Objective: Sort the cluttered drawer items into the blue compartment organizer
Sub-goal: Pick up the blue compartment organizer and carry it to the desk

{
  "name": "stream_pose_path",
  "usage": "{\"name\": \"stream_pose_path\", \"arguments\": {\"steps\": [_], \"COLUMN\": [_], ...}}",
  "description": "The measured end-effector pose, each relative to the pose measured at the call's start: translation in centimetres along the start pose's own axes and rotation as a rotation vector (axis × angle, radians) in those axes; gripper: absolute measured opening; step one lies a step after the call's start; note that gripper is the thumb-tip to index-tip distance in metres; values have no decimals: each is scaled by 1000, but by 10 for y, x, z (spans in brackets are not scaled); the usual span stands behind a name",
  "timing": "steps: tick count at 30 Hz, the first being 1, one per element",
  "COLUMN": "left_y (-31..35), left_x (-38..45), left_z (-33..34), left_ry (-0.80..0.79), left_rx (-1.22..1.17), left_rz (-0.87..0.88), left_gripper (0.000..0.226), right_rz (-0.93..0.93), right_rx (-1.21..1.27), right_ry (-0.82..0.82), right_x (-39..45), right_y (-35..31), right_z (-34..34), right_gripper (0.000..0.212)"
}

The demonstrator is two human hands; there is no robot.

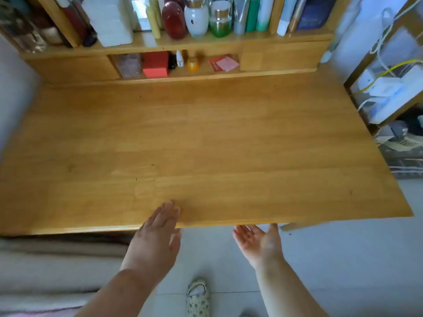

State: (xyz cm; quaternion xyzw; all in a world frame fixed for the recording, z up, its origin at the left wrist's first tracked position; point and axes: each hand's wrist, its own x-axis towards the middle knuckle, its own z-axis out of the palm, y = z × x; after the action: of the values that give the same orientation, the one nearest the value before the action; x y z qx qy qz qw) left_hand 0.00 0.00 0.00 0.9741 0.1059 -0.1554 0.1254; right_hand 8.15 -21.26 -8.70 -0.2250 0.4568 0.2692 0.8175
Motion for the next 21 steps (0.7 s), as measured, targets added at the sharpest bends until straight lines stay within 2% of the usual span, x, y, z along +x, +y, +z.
{"name": "stream_pose_path", "arguments": {"steps": [5, 9, 13, 17, 19, 21], "left_y": [8, 3, 5, 5, 1, 0], "left_x": [0, 0, -11, -58, -78, -85], "left_z": [7, 7, 15, 44, 58, 66], "left_ry": [159, 148, 110, 62, 1, 17], "left_rx": [-71, -101, -68, -4, 32, 16], "left_rz": [-22, -18, 18, 157, 199, 192], "left_gripper": [56, 58, 71, 57, 60, 60], "right_rz": [-17, 7, 15, 16, 4, -9], "right_rx": [18, -2, -40, -26, -24, -15], "right_ry": [-84, -96, -64, -23, 9, 26], "right_x": [14, 16, 4, -13, -17, -20], "right_y": [-9, -3, 11, 26, 33, 37], "right_z": [-8, -23, -52, -81, -92, -99], "right_gripper": [83, 91, 91, 91, 93, 94]}}
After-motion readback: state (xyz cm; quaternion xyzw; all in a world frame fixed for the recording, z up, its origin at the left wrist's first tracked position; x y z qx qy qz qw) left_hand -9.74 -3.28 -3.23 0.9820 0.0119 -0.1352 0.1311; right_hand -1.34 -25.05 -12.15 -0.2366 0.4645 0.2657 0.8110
